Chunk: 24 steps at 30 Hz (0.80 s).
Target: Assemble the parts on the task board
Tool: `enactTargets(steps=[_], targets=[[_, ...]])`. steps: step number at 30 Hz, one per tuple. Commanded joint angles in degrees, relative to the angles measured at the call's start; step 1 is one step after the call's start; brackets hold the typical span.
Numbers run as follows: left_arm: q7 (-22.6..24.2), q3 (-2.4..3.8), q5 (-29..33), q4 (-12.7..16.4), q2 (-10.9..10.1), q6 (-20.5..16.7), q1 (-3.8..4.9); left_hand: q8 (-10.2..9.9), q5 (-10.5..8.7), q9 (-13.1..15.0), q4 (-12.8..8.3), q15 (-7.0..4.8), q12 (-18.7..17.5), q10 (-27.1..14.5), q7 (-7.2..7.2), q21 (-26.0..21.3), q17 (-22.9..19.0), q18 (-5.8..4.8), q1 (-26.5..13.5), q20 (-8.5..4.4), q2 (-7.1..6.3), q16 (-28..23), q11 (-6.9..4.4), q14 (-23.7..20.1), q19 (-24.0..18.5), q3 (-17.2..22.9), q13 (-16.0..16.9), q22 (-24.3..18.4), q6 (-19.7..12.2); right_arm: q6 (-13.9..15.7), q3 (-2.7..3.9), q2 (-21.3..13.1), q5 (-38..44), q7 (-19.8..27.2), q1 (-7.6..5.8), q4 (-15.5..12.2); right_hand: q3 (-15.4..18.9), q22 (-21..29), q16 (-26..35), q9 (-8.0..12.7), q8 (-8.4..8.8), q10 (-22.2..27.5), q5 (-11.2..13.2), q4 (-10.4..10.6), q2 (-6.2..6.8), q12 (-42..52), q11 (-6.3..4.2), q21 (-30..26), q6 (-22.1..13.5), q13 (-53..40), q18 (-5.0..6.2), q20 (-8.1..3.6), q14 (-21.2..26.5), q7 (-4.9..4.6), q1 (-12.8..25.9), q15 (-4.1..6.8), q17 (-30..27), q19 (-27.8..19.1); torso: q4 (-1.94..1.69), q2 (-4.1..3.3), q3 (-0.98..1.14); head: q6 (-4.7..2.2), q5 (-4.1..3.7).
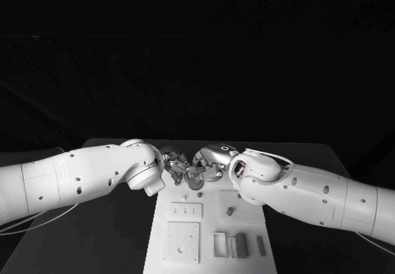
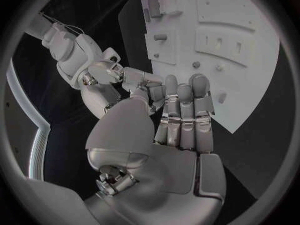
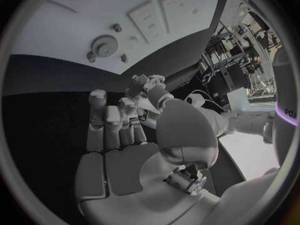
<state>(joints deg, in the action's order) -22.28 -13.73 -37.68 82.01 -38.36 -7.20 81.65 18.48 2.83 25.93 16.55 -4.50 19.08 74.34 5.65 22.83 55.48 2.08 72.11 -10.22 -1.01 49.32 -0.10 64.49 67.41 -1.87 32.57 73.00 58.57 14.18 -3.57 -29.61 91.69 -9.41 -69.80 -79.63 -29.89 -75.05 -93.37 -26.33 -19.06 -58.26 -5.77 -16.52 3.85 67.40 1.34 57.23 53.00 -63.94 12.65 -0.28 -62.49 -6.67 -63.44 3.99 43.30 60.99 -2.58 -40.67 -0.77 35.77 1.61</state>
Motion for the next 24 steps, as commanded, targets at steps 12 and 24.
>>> enactTargets(steps=[12,24], targets=[[0.43,0.06,0.77,0.17,0.10,-1.54,0.03,0.13,-0.02,0.09,-0.23,-0.44,0.28,0.23,0.21,0.07,-0.60,1.13,8.46,-0.10,0.82,1.28,0.10,-0.17,0.54,5.62,0.66,0.87,0.60,-1.07,0.01,0.16,0.88,-0.08,0.05,0.00,0.39,-0.76,0.36,-0.08,0.05,0.30,-0.19,0.03,-0.28,0.25,-0.09,0.18,0.95,0.18,2.35,-0.35,-0.20,-0.86,-0.40,0.50,0.11,0.00,-0.03,-0.04,0.00,0.06,0.15],[0.49,0.07,3.11,0.65,0.14,-1.45,-0.05,-0.05,0.01,0.07,-0.29,-0.36,0.14,0.13,0.34,-0.18,-1.11,0.89,12.45,-0.06,0.66,1.84,0.22,-0.46,0.41,8.21,0.98,1.49,0.38,-1.19,0.01,0.46,0.88,0.00,0.05,0.41,0.40,-0.76,0.37,-0.10,0.05,0.31,-0.19,0.05,-0.33,0.29,-0.11,0.18,0.99,0.24,2.35,-0.35,-0.20,-0.84,-0.36,0.51,0.12,0.00,-0.07,-0.04,0.06,0.24,0.24]])
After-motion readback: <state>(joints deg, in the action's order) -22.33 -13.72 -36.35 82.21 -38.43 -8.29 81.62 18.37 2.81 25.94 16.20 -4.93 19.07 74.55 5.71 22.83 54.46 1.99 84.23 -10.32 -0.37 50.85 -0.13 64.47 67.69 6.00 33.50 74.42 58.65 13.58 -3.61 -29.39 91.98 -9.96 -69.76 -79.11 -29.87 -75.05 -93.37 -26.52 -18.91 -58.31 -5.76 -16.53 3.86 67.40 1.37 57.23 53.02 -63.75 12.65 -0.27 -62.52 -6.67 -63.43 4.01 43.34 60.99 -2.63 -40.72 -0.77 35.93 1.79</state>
